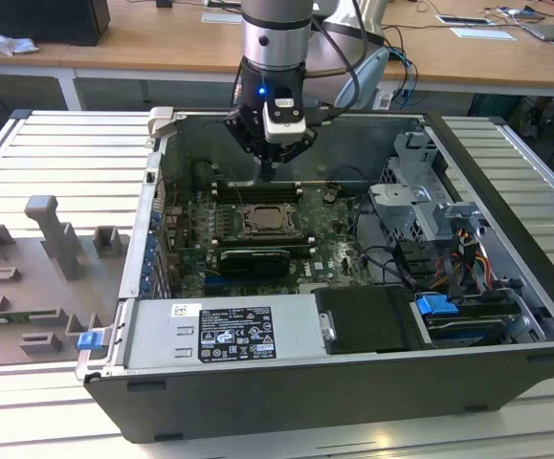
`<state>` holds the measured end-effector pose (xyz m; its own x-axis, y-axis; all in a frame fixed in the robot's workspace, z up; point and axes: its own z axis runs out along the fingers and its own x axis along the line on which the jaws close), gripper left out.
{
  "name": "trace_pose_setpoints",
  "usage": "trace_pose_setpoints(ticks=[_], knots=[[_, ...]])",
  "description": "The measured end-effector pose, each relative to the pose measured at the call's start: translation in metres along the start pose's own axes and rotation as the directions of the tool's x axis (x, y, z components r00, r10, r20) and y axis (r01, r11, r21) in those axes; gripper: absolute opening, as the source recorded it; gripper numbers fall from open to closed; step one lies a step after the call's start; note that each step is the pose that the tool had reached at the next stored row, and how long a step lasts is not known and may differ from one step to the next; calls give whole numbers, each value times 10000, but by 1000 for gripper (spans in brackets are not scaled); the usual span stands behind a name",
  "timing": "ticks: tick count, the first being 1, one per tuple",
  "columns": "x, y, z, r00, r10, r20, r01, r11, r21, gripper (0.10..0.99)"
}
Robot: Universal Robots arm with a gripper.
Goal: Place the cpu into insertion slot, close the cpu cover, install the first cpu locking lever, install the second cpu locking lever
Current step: 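Install the first cpu locking lever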
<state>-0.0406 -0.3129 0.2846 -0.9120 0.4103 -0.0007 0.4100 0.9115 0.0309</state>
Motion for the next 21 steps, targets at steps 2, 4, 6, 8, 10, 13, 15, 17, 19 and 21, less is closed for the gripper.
trace_pose_setpoints(ticks=[2,4,6,8,10,13,15,17,19,21], knots=[[0,0,0,9992,-397,-13,397,9992,0,106],[0,0,0,9982,-596,-19,596,9982,-1,106],[0,0,0,9967,-816,-26,816,9967,-1,106],[0,0,0,9945,-1047,-33,1047,9945,-2,106],[0,0,0,9916,-1296,-40,1296,9916,-3,106],[0,0,0,9824,-1867,-58,1867,9824,-6,106],[0,0,0,9662,-2577,-80,2577,9662,-12,106],[0,0,0,9514,-3078,-96,3078,9515,-17,106],[0,0,0,9397,-3419,-106,3419,9397,-21,106],[0,0,0,9197,-3924,-121,3924,9198,-27,106]])
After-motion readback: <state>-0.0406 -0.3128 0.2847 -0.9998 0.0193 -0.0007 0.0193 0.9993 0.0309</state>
